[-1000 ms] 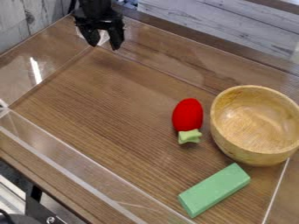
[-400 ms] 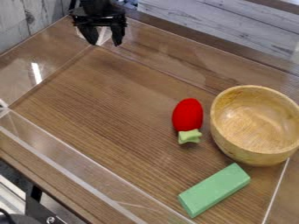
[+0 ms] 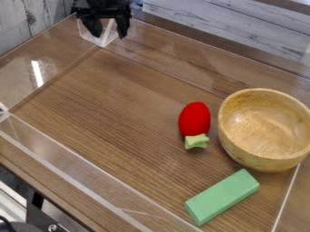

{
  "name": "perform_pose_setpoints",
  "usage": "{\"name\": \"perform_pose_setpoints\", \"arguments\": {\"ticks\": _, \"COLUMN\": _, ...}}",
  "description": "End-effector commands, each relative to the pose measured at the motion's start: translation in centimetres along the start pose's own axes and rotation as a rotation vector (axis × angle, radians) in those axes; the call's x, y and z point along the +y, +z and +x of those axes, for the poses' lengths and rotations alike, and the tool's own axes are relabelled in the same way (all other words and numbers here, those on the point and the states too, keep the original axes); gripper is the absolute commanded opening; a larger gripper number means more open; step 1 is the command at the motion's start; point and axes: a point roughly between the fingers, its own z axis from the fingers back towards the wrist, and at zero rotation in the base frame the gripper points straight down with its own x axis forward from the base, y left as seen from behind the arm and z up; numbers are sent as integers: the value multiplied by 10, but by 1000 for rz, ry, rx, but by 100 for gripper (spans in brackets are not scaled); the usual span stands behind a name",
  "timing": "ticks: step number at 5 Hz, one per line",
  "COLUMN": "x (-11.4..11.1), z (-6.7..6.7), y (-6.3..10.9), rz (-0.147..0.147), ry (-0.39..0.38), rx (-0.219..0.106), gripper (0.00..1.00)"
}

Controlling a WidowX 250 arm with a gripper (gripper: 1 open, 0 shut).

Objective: Move the red object to the right side of the table

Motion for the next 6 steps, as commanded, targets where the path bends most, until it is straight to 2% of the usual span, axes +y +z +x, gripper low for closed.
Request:
{"name": "perform_pose_setpoints", "arguments": {"ticks": 1, "x": -10, "z": 9, "y": 25, "rz": -2, "ry": -42, "rx": -71, "gripper": 0}}
{"name": "perform_pose_setpoints", "arguments": {"ticks": 2, "x": -22, "z": 6, "y": 28, "rz": -20, "ry": -62, "rx": -73, "gripper": 100}}
{"name": "perform_pose_setpoints", "arguments": {"ticks": 3, "x": -21, "z": 6, "y": 30, "rz": -31, "ry": -79, "rx": -81, "gripper": 0}}
{"name": "perform_pose_setpoints", "arguments": {"ticks": 4, "x": -11, "z": 4, "y": 29, "rz": -34, "ry": -97, "rx": -73, "gripper": 100}}
{"name": "perform_pose_setpoints", "arguments": {"ticks": 5, "x": -1, "z": 2, "y": 30, "rz": -39, "ry": -110, "rx": -65, "gripper": 100}}
{"name": "perform_pose_setpoints", "arguments": {"ticks": 6, "x": 10, "z": 6, "y": 28, "rz": -43, "ry": -119, "rx": -71, "gripper": 0}}
